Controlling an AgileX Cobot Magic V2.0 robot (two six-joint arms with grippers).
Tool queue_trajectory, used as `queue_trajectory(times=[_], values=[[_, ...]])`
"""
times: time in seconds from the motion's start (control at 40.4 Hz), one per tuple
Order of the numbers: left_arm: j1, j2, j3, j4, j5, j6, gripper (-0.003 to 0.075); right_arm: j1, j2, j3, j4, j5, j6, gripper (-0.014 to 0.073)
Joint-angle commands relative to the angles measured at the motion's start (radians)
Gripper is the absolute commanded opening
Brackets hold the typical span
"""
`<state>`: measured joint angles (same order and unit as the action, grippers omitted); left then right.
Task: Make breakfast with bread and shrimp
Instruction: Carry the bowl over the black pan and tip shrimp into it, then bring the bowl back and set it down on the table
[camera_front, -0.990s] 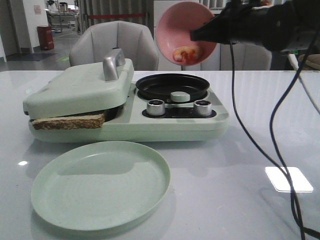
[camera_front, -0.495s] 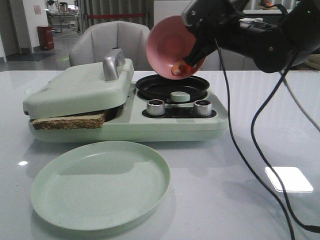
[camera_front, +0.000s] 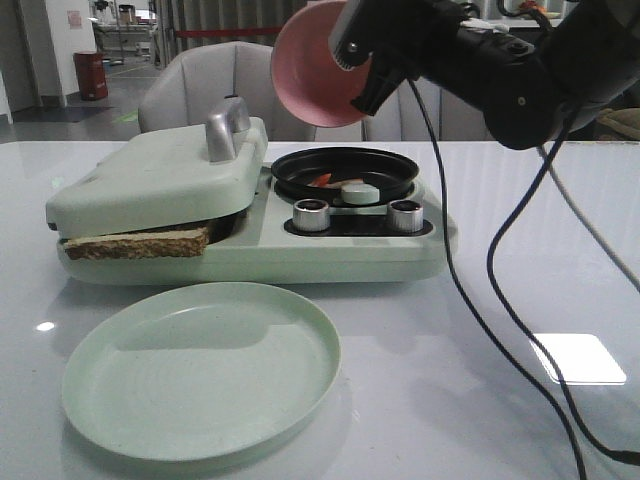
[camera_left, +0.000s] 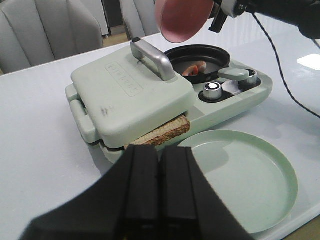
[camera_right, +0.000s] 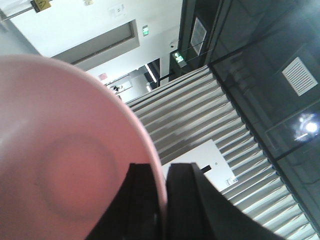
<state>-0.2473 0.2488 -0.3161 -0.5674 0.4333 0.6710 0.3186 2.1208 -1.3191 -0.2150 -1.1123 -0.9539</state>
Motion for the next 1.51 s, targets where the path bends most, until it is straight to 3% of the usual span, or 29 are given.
queue_trajectory(times=[0.0, 0.124, 0.223, 0.371, 0.445, 0.817, 1.039, 1.485], values=[[-0.008, 0.007, -0.029, -0.026, -0.069, -0.008, 0.0033, -0.002, -0.066, -0.037, 0.035, -0.112, 0.017, -0.004], [-0.008, 0.007, -0.029, -0.026, -0.069, -0.008, 0.0033, -0.002, -0.066, -0.037, 0.154, -0.09, 0.251, -0.004], [-0.008, 0.007, -0.029, -0.026, -0.069, -0.008, 0.0033, -0.002, -0.081, -0.037, 0.302, -0.037, 0.538, -0.004], [-0.008, 0.007, -0.029, -0.026, -0.069, -0.008, 0.0033, -0.022, -0.143, -0.037, 0.367, 0.221, 0.876, -0.004], [-0.008, 0.007, -0.029, -0.026, -0.069, -0.008, 0.0033, -0.034, -0.178, -0.037, 0.364, 0.354, 0.972, -0.004], [-0.008, 0.007, -0.029, -0.026, -0.069, -0.008, 0.0033, -0.121, -0.449, -0.037, 0.355, 1.129, 0.99, -0.004], [-0.008, 0.007, -0.029, -0.026, -0.069, -0.008, 0.0033, -0.22, -0.571, -0.032, 0.322, 1.436, 0.981, -0.004], [-0.008, 0.007, -0.029, -0.026, -0.069, -0.008, 0.0033, -0.303, -0.707, 0.289, 0.289, 1.576, 0.954, -0.004]])
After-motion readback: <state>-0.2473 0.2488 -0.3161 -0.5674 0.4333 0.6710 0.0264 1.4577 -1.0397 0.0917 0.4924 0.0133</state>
